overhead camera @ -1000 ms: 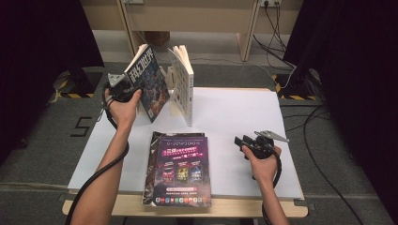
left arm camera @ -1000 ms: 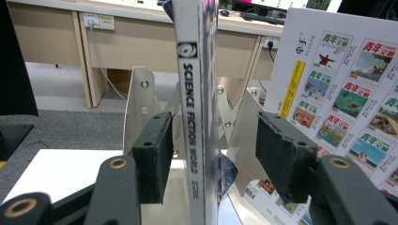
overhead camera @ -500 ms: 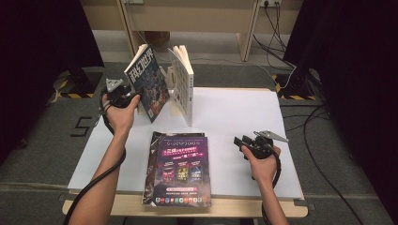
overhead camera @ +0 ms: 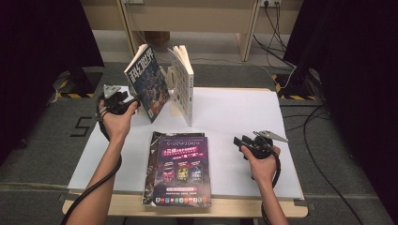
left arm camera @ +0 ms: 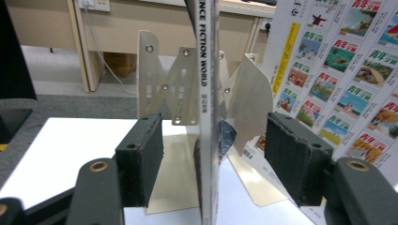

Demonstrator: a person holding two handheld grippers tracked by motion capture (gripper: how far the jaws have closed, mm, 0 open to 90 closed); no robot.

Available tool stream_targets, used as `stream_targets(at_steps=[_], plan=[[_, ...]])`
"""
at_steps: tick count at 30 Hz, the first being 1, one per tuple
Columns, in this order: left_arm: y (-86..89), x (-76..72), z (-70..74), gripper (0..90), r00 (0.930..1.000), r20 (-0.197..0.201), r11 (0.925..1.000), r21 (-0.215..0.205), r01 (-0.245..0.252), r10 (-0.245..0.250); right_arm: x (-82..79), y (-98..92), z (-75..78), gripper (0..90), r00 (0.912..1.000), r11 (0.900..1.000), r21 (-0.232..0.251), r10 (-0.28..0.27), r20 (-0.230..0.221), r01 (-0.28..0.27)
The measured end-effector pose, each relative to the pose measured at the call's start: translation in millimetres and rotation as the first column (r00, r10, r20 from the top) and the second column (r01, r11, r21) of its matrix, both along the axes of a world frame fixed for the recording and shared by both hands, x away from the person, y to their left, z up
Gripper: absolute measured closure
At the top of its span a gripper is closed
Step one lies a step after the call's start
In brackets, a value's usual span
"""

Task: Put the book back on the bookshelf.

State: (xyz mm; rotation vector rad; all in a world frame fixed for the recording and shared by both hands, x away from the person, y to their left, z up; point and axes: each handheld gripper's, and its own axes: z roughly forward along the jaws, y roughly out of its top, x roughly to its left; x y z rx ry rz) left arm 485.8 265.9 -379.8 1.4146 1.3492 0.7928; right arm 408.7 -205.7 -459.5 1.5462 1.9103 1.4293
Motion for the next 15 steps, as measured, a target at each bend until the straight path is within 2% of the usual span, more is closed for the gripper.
stream_targets(at_steps=[6, 15], plan=[[0.3, -7.2, -2.4, 34.9, 0.9999, -0.007, 0.9998, 0.012, 0.014, -0.014, 0.4, 1.6, -0.2, 54.6, 1.0000, 1.000, -0.004, 0.004, -0.001, -0.004], [1.1, -21.7, -10.1, 37.5, 0.9967, -0.048, 0.9977, 0.010, 0.067, -0.066, 2.1, 5.7, 1.0, 54.5, 0.9999, 1.000, -0.013, 0.005, -0.010, -0.005]])
